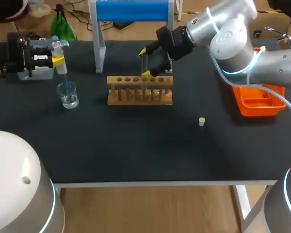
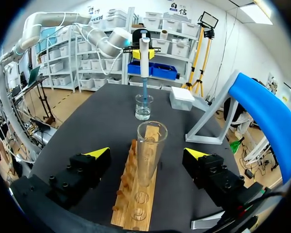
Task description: Invert the test tube, pick up the pipette, mount the tip to pipette, aspirate from beaker and dispense into the tube, eject the tip, return the pipette, and cap with the stopper.
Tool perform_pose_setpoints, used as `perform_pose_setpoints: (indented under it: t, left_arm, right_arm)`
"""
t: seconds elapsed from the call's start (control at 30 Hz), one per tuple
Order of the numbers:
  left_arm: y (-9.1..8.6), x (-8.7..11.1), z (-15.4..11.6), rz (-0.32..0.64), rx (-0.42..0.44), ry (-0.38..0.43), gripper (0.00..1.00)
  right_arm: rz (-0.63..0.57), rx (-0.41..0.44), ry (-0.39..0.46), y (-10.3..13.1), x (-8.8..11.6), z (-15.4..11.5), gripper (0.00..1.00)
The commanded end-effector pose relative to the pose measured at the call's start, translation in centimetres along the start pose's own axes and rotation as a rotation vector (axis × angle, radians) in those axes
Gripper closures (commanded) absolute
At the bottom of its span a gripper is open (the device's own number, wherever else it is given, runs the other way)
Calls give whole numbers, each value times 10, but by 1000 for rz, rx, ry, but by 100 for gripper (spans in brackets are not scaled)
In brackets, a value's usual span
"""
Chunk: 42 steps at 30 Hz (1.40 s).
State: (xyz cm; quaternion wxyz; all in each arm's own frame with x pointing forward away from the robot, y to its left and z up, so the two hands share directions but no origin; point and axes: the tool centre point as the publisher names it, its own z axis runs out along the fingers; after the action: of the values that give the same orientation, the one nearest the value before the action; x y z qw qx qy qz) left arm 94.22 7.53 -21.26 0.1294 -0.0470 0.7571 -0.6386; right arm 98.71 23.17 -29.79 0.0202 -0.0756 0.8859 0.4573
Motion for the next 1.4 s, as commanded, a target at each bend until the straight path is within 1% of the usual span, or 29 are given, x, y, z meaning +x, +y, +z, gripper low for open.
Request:
perform_pose_setpoints:
  t: [0.03, 0.3, 0.53, 0.87, 1.13, 1.3, 1.37, 1.4]
  left_arm:
    - [-1, 0, 0, 0, -1, -1, 100]
    - [-1, 0, 0, 0, -1, -1, 100]
    - [-20, -2, 4, 7, -15, -19, 100]
    - [-51, -5, 8, 3, -63, -29, 100]
    - [-80, -4, 3, 19, -97, -65, 100]
    - [-108, -7, 11, 26, -115, -73, 100]
    - [-120, -9, 17, 37, -118, -57, 100]
    - [-130, -9, 24, 40, -132, -43, 100]
  right_arm:
    - [1, 2, 0, 1, 1, -2, 0]
    - [1, 2, 0, 1, 1, -2, 0]
    - [1, 2, 0, 1, 1, -2, 0]
    - [1, 2, 0, 1, 1, -2, 0]
    - [1, 2, 0, 1, 1, -2, 0]
    - [1, 2, 0, 1, 1, -2, 0]
    - [1, 2, 0, 1, 1, -2, 0]
    - [1, 2, 0, 1, 1, -2, 0]
